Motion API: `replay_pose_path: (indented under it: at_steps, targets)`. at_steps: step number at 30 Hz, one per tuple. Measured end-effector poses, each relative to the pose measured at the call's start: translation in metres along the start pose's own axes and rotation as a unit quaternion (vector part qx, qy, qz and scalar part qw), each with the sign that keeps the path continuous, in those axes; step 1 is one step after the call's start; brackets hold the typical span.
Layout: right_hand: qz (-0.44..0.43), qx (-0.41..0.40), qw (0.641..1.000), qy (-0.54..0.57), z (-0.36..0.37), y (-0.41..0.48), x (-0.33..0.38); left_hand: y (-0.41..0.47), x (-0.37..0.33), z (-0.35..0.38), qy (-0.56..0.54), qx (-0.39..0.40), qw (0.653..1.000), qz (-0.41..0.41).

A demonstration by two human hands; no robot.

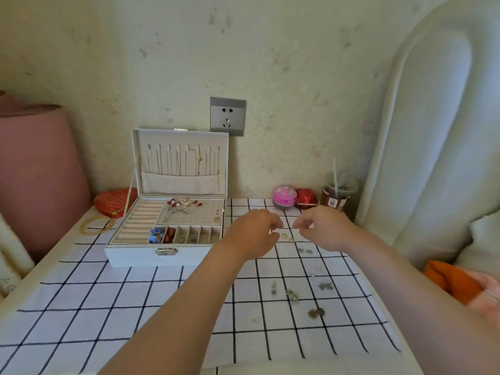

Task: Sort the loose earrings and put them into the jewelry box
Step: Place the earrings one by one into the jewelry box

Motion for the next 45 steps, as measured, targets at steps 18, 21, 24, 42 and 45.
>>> replay_pose_path:
  at_steps: [18,21,24,42,45]
  targets:
    - [0.0,0.007,0.998,-0.06,0.045,0.033,-0.023,0.041,0.015,0.071,0.093,0.031,0.995,-0.019]
    - [-0.002,0.0,0.999,-0.047,0.046,0.031,-0.018,0.039,0.015,0.067,0.086,0.03,0.995,-0.029]
    - [-0.008,-0.002,0.999,-0.039,0.045,0.026,-0.007,0.037,0.018,0.066,0.065,0.035,0.996,-0.048]
    - [-0.056,-0.06,0.962,0.261,0.018,0.006,0.098,-0.062,0.072,-0.078,-0.078,-0.146,0.978,-0.129]
    - [-0.072,-0.042,0.961,0.265,0.032,0.008,0.131,-0.085,0.102,-0.091,-0.1,-0.17,0.967,-0.16]
Point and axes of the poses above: each hand's wrist, its own y-axis towards the middle knuckle, its own z-axis out of the palm, x = y × z, the point moved 8 cm from there along y, towards the middle knuckle, and after that the axes turned 4 degrees about z, right-handed, at the moved point
